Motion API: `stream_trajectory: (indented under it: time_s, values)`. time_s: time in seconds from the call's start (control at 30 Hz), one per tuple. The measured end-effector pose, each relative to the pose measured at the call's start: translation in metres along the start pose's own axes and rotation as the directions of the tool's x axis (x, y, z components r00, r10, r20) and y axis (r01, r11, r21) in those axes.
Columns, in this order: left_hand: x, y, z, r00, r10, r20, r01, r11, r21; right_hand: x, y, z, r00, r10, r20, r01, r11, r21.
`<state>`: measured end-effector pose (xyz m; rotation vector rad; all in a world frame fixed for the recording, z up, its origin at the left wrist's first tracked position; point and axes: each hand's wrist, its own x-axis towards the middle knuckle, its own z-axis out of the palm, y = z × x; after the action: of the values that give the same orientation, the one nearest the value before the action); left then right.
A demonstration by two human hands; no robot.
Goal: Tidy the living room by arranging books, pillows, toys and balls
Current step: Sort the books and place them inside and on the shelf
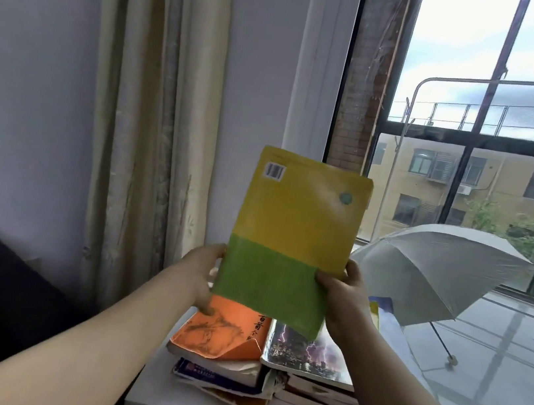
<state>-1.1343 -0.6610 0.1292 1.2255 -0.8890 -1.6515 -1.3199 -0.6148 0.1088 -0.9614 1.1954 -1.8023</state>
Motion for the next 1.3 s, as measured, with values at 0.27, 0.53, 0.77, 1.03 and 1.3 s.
stream_trajectory:
  time_s: [0.27, 0.53, 0.77, 1.03, 1.3]
  values:
    - [0.004, 0.009, -0.015, 0.913, 0.029, 0.408, 0.196, 0.845, -0.498, -0.009, 0.006, -0.012, 0.981, -0.186, 0.058, 0.191, 0.864, -0.466]
    - [0.002, 0.0, -0.017, 0.994, -0.075, 0.077, 0.095, 0.947, -0.306, -0.008, 0.002, -0.02, 0.988, -0.149, 0.026, 0.148, 0.919, -0.366]
    - [0.003, -0.014, 0.033, 0.98, 0.158, 0.123, -0.066, 0.837, -0.544, -0.005, 0.004, -0.019, 0.931, 0.362, 0.043, -0.322, 0.762, 0.562]
    - [0.022, -0.041, 0.041, 0.964, 0.084, 0.253, -0.158, 0.944, 0.289, 0.003, 0.011, -0.069, 0.985, 0.043, -0.165, -0.077, 0.975, -0.206]
    - [0.059, -0.091, 0.056, 0.976, 0.148, 0.16, -0.218, 0.672, 0.708, 0.022, 0.057, -0.109, 0.961, 0.01, -0.278, -0.159, 0.838, -0.522]
